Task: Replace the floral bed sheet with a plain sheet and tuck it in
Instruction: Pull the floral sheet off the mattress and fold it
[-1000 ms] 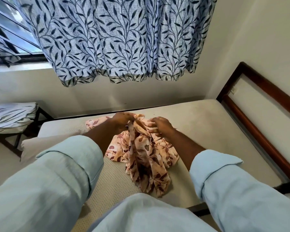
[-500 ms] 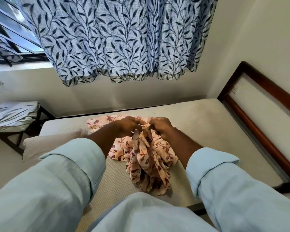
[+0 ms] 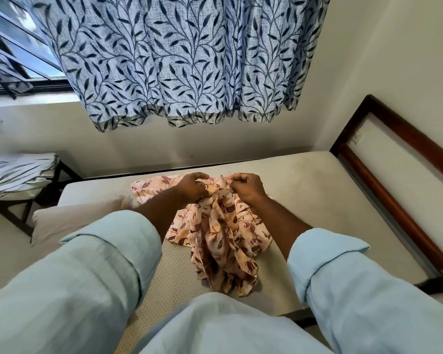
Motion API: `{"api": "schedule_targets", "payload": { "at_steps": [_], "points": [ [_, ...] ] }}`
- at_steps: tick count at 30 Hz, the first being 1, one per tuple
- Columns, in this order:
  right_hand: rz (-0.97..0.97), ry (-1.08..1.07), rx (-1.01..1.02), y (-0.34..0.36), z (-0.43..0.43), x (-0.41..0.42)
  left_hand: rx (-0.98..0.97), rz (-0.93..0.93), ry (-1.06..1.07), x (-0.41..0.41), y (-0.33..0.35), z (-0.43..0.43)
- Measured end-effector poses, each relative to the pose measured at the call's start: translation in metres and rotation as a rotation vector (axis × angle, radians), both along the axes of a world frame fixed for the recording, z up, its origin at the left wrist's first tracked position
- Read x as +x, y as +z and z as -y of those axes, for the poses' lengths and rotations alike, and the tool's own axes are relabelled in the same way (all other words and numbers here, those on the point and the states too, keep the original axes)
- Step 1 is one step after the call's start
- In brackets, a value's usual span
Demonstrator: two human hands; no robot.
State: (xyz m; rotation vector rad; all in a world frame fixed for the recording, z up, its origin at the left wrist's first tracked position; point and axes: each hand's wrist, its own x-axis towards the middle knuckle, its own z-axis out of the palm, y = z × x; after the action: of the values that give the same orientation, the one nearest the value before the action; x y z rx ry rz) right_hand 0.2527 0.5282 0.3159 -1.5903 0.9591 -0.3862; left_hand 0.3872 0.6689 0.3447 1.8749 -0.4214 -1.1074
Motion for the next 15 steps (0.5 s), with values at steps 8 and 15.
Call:
{"api": "schedule_targets", "payload": {
  "at_steps": [8,15],
  "points": [
    [-0.041,-0.060,-0.154,-0.0045,-0.0005,-0.0005,0.009,0.161,0.069,0.0015,0.0008,0.0006],
    [0.019,-0.095,-0.043,-0.0018,-0.0045,0.0019,0.075,-0.040,0.174,-0.0018,-0.0044,0.0064]
  ]
}}
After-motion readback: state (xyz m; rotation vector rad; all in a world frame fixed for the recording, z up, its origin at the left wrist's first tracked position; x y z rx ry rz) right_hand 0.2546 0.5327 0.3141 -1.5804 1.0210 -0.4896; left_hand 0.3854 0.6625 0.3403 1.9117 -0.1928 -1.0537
